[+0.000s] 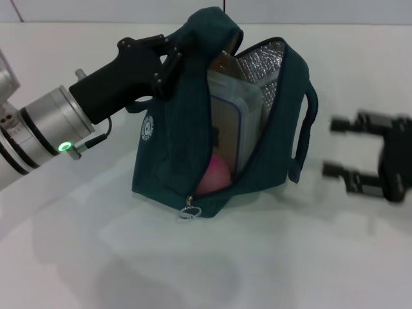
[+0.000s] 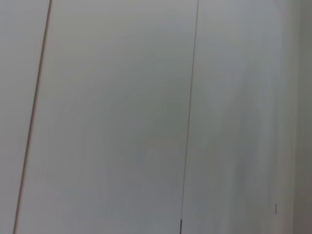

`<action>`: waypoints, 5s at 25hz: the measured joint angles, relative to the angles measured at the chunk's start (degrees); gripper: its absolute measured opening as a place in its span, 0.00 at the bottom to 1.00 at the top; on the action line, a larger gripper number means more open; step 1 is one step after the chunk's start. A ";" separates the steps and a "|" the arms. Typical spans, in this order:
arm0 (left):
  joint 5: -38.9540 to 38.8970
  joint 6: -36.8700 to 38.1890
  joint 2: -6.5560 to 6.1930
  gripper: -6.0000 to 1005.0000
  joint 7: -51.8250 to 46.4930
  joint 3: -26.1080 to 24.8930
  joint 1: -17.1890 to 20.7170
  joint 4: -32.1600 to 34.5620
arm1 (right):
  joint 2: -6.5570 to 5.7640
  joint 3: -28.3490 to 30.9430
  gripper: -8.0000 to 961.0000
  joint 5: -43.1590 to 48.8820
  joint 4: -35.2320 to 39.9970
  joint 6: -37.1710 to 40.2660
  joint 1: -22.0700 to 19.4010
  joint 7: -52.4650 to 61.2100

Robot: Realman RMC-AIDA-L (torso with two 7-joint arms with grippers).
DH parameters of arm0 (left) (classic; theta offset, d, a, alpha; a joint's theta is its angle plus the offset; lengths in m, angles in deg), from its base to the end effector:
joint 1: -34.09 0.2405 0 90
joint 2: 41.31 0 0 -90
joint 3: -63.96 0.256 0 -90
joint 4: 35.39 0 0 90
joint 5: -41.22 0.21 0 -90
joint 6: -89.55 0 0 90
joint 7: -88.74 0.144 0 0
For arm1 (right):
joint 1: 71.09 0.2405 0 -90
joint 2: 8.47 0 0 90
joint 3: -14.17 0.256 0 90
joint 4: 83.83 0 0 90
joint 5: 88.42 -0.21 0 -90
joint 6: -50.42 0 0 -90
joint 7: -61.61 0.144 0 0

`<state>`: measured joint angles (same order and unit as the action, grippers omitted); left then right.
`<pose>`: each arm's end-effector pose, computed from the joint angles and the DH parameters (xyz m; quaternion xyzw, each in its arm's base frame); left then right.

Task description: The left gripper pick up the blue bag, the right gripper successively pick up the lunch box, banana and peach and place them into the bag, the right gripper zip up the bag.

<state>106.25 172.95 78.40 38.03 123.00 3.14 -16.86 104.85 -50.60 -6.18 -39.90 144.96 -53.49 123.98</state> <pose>-0.2261 0.3426 -0.0222 -0.8445 -0.1384 -0.4462 0.2619 0.2535 0.2880 0.0291 -0.9332 0.0364 0.3275 0.1431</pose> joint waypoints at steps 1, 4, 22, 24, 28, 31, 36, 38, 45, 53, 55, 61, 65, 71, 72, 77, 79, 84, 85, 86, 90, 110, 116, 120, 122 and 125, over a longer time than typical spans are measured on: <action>0.00 0.01 0.00 0.05 0.00 0.01 0.01 0.01 | 0.06 0.05 0.70 0.90 -0.55 -0.35 -0.72 -1.05; 0.00 0.01 0.02 0.05 0.00 0.02 -0.30 -0.04 | 0.91 0.08 0.71 3.22 -2.57 -2.87 -1.48 -3.22; 0.00 -0.05 0.27 0.05 0.08 -0.07 -0.88 -0.24 | 2.07 -3.08 0.33 6.00 -13.14 -10.46 7.63 -5.10; 0.00 -0.09 0.32 0.05 0.09 -0.11 -0.79 -0.25 | 2.08 -2.94 0.28 5.86 -13.25 -10.71 7.37 -5.53; -0.02 -0.19 0.44 0.05 0.60 -0.31 -0.55 -0.52 | 2.09 -2.98 0.20 5.55 -13.67 -10.24 7.14 -8.26; -0.86 -0.20 0.48 0.05 2.40 -0.18 -0.66 -1.97 | 2.16 -2.80 0.13 3.18 -14.73 -10.12 6.99 -9.80; -2.61 0.41 0.51 0.05 6.02 0.01 -0.34 -4.85 | 2.17 -2.48 0.09 -8.36 -17.69 -7.95 5.29 -15.51; -2.64 1.72 0.55 0.05 6.93 0.02 -0.06 -5.90 | 2.11 -1.97 0.08 -12.97 -18.16 -5.81 4.50 -16.66; -2.38 11.29 0.80 0.05 15.21 1.61 1.74 -11.68 | 0.04 -1.57 0.09 -13.14 -16.44 -0.30 4.69 -9.80; -2.74 14.06 1.08 0.05 21.71 3.11 2.23 -17.32 | -2.02 -1.49 0.11 -7.32 -10.75 0.15 4.67 1.12; -2.76 13.80 1.08 0.05 21.79 2.94 2.14 -17.92 | -1.92 -1.45 0.11 -7.08 -10.72 0.17 4.32 1.34; -3.34 13.53 1.05 0.05 22.14 2.77 2.46 -18.04 | -1.83 -1.40 0.13 -7.05 -10.69 1.08 3.30 1.44; -3.58 13.53 1.05 0.05 22.17 2.74 2.47 -18.07 | -1.82 -1.40 0.13 -7.05 -10.55 1.33 2.80 1.51; -3.68 13.45 1.06 0.06 22.20 2.74 2.48 -18.10 | -2.74 0.15 0.28 -7.03 -10.23 3.81 1.39 1.53; -3.69 13.45 1.05 0.06 22.20 2.74 2.49 -18.10 | -2.77 1.49 0.32 -7.02 -10.11 4.80 0.95 1.44; -3.71 13.35 1.05 0.06 22.22 2.73 2.56 -18.10 | -1.90 9.34 0.51 -6.79 -9.15 11.49 -1.46 0.41; -3.78 13.35 1.05 0.06 22.23 2.74 2.57 -18.10 | -2.06 9.44 0.54 -3.77 -8.85 14.68 -1.57 -2.23; -3.89 13.34 1.06 0.06 22.23 2.74 2.47 -18.03 | -0.78 9.07 0.53 12.04 -6.35 18.77 0.25 -7.68; -3.97 13.34 1.06 0.06 22.23 2.74 2.41 -17.95 | -0.13 9.02 0.53 14.88 -6.08 18.12 0.87 -7.56; -4.12 13.34 1.06 0.06 22.23 2.75 2.40 -17.90 | 0.88 8.99 0.53 18.33 -6.40 16.28 1.95 -7.24; -4.91 13.34 1.06 0.06 22.23 2.77 2.31 -17.93 | 2.02 5.66 0.53 21.41 -10.59 8.97 5.50 -5.62; -5.10 13.01 1.05 0.06 21.84 2.96 1.64 -18.10 | 2.86 -1.75 0.53 15.73 -29.59 -6.12 16.78 -4.30; -5.19 12.73 1.06 0.06 21.80 2.74 0.89 -18.82 | 2.88 -14.61 0.52 3.40 -30.70 -9.84 17.30 -4.39; -5.65 12.59 1.06 0.06 21.80 2.66 0.57 -18.88 | 2.87 -25.65 0.52 -5.76 -28.59 -12.75 17.02 -4.45; -5.83 12.24 1.06 0.06 21.78 2.66 0.33 -18.88 | 2.86 -30.94 0.52 -9.03 -26.37 -13.89 16.63 -4.46; -6.04 11.33 1.06 0.06 21.78 2.65 -0.07 -18.88 | 2.87 -36.90 0.53 -12.18 -23.01 -16.13 15.83 -4.46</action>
<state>100.20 184.29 79.45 59.81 125.65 3.07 -35.74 107.72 -87.50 -18.37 -62.91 128.83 -37.66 119.53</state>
